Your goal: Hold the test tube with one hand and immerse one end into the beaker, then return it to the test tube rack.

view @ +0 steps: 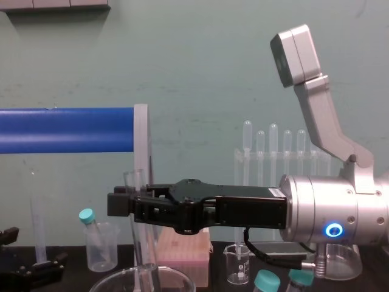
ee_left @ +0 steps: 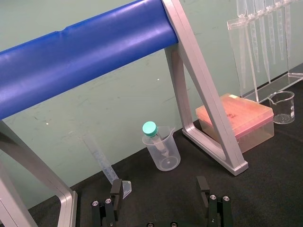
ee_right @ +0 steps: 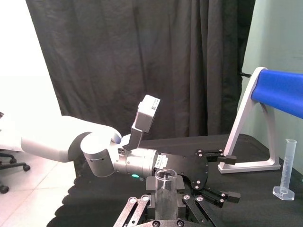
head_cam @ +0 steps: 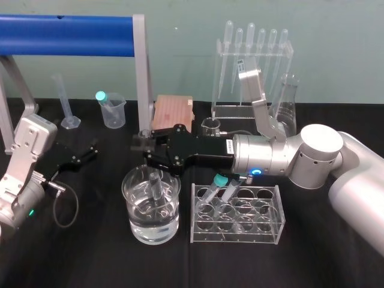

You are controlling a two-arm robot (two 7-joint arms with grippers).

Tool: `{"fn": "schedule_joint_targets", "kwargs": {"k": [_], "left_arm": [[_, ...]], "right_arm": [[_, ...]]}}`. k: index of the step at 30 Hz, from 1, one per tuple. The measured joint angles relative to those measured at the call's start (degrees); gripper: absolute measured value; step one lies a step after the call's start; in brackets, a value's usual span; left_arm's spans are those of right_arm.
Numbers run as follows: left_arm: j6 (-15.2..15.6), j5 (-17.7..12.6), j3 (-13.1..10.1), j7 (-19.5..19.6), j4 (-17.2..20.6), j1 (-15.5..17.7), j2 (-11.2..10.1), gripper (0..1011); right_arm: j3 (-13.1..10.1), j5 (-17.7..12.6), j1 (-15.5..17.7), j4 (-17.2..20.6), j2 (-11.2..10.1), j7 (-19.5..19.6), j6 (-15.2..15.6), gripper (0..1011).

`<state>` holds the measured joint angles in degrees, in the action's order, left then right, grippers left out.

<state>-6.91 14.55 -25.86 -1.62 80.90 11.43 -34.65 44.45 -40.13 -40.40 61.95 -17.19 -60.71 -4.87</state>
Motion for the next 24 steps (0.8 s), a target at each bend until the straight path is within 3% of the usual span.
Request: {"fn": "schedule_joint_targets", "kwargs": {"k": [24], "left_arm": [[0.00,0.00,0.00,0.00,0.00,0.00,0.00,1000]], "right_arm": [[0.00,0.00,0.00,0.00,0.00,0.00,0.00,228]]}}
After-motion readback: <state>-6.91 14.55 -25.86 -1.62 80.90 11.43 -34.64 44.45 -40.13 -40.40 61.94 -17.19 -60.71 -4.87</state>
